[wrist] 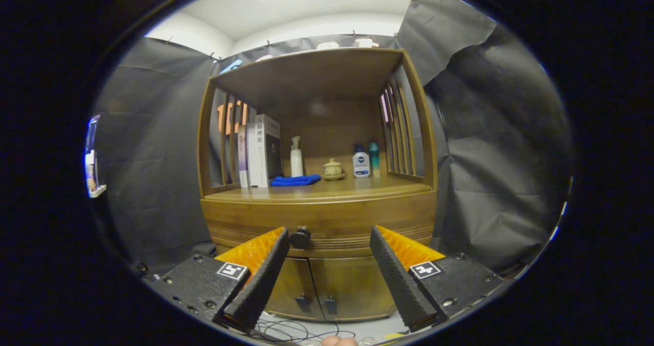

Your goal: Pull open the drawer, take out the items inside it, and place them on the countertop above the cabinet.

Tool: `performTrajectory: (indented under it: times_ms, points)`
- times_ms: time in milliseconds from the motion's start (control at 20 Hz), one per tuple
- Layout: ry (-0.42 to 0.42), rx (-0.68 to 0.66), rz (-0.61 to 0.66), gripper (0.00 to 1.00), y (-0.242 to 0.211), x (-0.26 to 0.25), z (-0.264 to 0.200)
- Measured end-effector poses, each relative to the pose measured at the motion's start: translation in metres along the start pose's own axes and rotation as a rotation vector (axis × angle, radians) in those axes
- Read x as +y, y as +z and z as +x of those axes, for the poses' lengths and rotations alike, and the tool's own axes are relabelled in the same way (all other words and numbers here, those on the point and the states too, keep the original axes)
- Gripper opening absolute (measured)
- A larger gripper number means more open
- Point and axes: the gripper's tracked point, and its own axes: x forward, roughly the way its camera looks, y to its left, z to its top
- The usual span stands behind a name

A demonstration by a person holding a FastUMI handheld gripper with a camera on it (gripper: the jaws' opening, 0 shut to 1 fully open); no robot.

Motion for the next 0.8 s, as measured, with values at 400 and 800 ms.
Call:
performTrajectory:
  times_ms: [400, 800]
  points:
    - [0.047, 0.065, 0.006, 1.00, -0.015, 0.013, 0.025]
    - [0.002, 0.134, -0.021, 1.00, -0.035, 0.028, 0.057]
